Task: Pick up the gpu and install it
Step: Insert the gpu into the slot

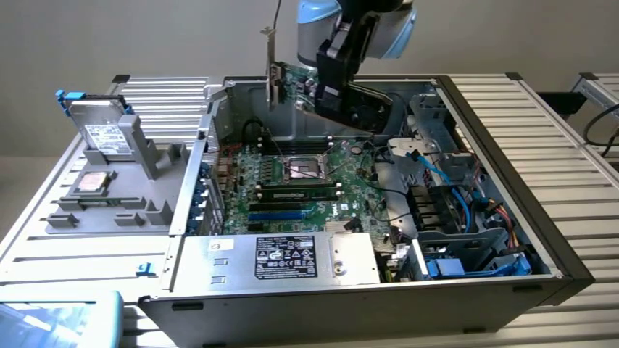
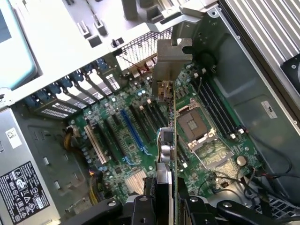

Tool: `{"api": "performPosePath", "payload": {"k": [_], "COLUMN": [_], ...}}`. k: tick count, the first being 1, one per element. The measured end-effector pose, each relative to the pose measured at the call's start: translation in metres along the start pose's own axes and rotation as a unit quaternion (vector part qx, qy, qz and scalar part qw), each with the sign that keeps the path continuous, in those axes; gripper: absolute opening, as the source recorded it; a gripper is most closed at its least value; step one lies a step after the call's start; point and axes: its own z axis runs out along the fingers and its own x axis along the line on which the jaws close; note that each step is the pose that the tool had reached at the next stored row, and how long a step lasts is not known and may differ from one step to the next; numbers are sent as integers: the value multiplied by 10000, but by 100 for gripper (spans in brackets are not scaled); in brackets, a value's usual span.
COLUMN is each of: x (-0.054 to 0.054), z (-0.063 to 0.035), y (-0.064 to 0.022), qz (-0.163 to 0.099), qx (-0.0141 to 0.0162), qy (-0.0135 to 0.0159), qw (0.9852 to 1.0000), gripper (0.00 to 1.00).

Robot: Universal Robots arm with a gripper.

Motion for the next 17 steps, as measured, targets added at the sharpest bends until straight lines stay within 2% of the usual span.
{"api": "performPosePath", "payload": {"k": [4, 8, 12, 15, 17], "x": [0, 0, 0, 0, -1], "z": [2, 4, 6, 7, 8], "y": [0, -1, -1, -1, -2], "qz": [-368, -727, -1084, -1349, -1528], "qx": [51, 107, 162, 202, 217], "qy": [24, 44, 64, 80, 95], "qw": [9993, 9973, 9940, 9906, 9880], "gripper": [28, 28, 28, 28, 28]}}
